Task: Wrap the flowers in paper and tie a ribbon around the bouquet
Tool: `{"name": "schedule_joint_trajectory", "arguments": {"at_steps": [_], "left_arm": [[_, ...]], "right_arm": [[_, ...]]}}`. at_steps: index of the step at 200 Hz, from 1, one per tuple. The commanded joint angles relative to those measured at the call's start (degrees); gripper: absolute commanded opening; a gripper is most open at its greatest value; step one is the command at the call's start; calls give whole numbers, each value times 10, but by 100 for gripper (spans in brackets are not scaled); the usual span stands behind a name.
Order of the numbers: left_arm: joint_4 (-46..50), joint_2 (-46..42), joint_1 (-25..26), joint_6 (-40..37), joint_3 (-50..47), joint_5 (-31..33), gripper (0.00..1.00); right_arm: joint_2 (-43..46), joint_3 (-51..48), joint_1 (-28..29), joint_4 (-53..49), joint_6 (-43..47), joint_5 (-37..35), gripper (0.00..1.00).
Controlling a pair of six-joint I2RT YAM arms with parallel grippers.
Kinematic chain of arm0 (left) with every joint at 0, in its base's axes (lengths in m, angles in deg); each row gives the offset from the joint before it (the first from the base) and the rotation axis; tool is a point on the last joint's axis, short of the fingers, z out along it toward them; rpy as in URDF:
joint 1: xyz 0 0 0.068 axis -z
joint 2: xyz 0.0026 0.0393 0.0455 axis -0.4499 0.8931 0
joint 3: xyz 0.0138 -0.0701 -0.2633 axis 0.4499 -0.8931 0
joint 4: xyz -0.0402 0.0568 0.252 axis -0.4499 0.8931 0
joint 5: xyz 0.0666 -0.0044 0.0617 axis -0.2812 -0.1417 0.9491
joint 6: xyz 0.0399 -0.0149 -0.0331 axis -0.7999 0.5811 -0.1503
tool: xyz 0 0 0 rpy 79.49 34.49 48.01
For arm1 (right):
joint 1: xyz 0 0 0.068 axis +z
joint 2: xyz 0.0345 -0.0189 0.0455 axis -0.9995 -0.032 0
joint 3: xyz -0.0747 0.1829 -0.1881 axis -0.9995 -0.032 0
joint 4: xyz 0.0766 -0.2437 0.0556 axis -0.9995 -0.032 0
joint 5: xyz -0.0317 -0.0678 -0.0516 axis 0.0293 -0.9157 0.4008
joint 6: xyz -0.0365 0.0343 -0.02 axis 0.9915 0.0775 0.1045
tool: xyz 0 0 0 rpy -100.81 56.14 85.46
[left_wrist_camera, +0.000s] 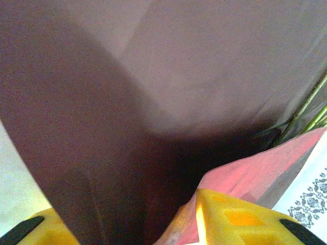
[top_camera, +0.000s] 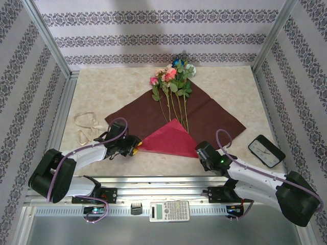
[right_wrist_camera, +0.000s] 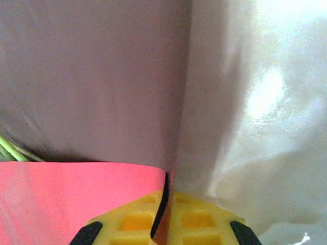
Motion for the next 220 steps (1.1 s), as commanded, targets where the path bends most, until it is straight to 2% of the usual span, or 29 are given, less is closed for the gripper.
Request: {"name": "schedule_joint_trajectory", "arguments": {"at_steps": [1,24,51,70,93,98,107,116,126,145,163,181,200,220], "left_arm": [[-16,1,-12,-27,-19,15,39],[-34,7,-12,-30,-23,12,35],[-42,-1,-12,-37,-28,21,21],[-19,-16,-12,-46,-29,24,18],[-20,-32,-12,-50,-45,26,8],[-24,-32,-12,-52,-48,25,6],[-31,-31,-12,-56,-51,22,2],[-41,-29,-12,-61,-51,18,0],[-41,-28,-11,-68,-46,16,0],[-32,-29,-11,-79,-35,17,0],[-25,-28,-11,-84,-29,16,0],[-22,-32,-9,-85,-31,19,0],[-20,-38,-5,-88,-31,23,0],[-12,-40,3,-97,-24,26,0]], "right_arm": [[-3,18,-10,-44,36,10,0],[-6,24,-19,-50,45,19,0],[-7,32,-29,-65,58,24,0],[-9,36,-37,-67,69,31,0],[-19,38,-44,-70,87,47,0],[-21,50,-45,-76,93,54,7],[-23,64,-52,-89,110,64,25],[-22,78,-61,-112,140,74,36],[-21,99,-73,-146,183,84,43],[-16,154,-94,-220,270,91,49],[-9,197,-106,-254,352,97,50],[-25,241,-104,-257,435,113,41],[-81,278,-71,-225,491,150,34],[-168,310,-23,-131,519,225,23]]}}
